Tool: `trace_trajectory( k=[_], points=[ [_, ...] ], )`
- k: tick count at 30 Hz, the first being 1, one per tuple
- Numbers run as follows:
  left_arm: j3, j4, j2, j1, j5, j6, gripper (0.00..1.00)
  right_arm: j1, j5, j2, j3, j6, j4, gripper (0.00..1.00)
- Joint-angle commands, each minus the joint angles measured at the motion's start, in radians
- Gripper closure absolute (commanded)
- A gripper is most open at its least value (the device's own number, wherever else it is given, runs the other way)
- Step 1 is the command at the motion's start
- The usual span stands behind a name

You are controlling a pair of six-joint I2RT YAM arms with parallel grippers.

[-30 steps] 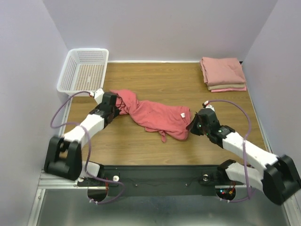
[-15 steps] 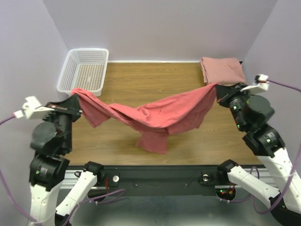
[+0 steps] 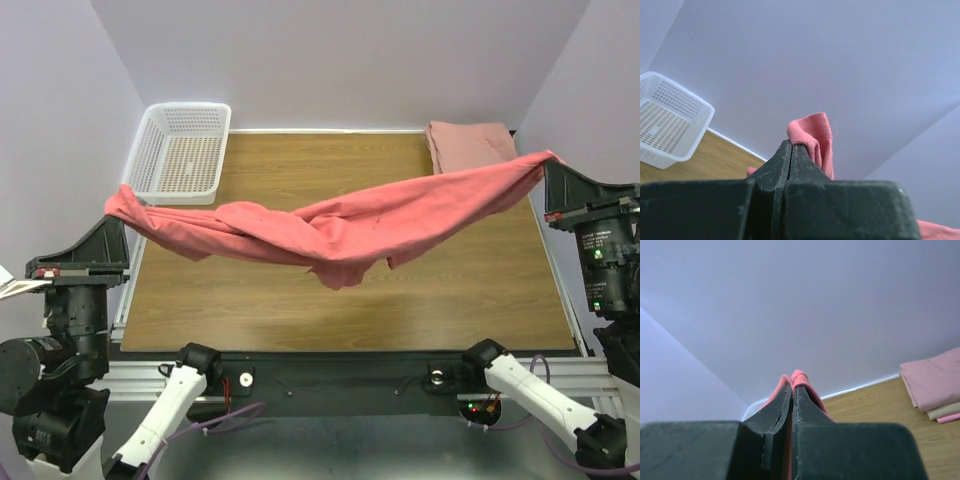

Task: Fold and stack the t-shirts
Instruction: Flatten the tshirt out

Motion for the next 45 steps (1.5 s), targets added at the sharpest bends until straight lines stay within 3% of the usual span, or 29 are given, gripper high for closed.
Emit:
trace_trajectory(
  k=[1, 6, 11, 13, 14, 16, 17, 18, 19, 20, 21, 24, 29, 32, 33, 36, 42, 45],
  points=[
    [-0.112, 0.073, -0.014, 0.000, 0.055, -0.014, 1.00, 0.004, 0.106, 0.038, 0.003, -0.022, -0.047, 1.00],
    [-0.415, 0.103, -0.014, 0.000, 0.087, -0.134, 1.00, 0.004, 0.290, 0.180, -0.042, -0.045, -0.066, 0.99],
    [-0.740, 0.078, -0.031, 0.000, 0.015, -0.311, 1.00, -0.010, 0.478, 0.502, -0.010, -0.068, -0.066, 0.99],
    [-0.816, 0.081, -0.035, 0.000, 0.032, -0.335, 1.00, -0.055, 0.401, 0.631, 0.030, -0.085, -0.067, 1.00],
    [-0.851, 0.084, -0.035, 0.000, 0.041, -0.362, 1.00, -0.129, 0.262, 0.748, 0.065, -0.085, -0.066, 0.99],
    [-0.939, 0.100, -0.019, 0.000, 0.106, -0.366, 1.00, -0.197, 0.139, 0.855, 0.090, -0.067, -0.059, 0.99],
    [-0.957, 0.098, -0.008, -0.002, 0.121, -0.384, 1.00, -0.236, 0.068, 0.916, 0.104, -0.065, -0.061, 0.94],
    [-0.977, 0.094, 0.009, -0.003, 0.141, -0.393, 0.87, -0.241, 0.060, 1.003, 0.133, -0.075, -0.061, 0.83],
    [-0.977, 0.092, 0.043, -0.005, 0.153, -0.392, 0.73, -0.243, 0.057, 1.042, 0.142, -0.079, -0.061, 0.51],
    [-0.968, 0.074, 0.061, -0.005, 0.149, -0.395, 0.06, -0.243, 0.042, 1.067, 0.147, -0.081, -0.061, 0.33],
    [-0.924, 0.046, 0.102, -0.005, 0.102, -0.418, 0.01, -0.243, 0.031, 1.085, 0.139, -0.078, -0.062, 0.24],
    [-0.827, -0.083, 0.150, -0.005, 0.015, -0.458, 0.01, -0.243, 0.031, 1.052, 0.090, -0.035, -0.061, 0.07],
    [-0.831, -0.095, 0.149, -0.005, -0.011, -0.476, 0.02, -0.243, -0.032, 0.821, -0.171, 0.054, -0.062, 0.00],
    [-0.888, -0.049, 0.146, -0.003, 0.003, -0.491, 0.02, -0.243, -0.107, 0.654, -0.336, 0.117, -0.064, 0.00],
    [-0.917, -0.034, 0.150, -0.002, 0.003, -0.501, 0.01, -0.243, -0.192, 0.562, -0.500, 0.157, -0.066, 0.00],
    [-0.925, -0.012, 0.172, 0.001, -0.014, -0.514, 0.01, -0.243, -0.275, 0.439, -0.642, 0.191, -0.070, 0.00],
    [-0.901, 0.046, 0.287, 0.026, -0.058, -0.501, 0.04, -0.243, -0.470, 0.236, -0.827, 0.211, -0.108, 0.00],
    [-0.905, 0.064, 0.353, 0.043, -0.051, -0.505, 0.09, -0.243, -0.489, 0.168, -0.868, 0.226, -0.133, 0.00]
  ],
)
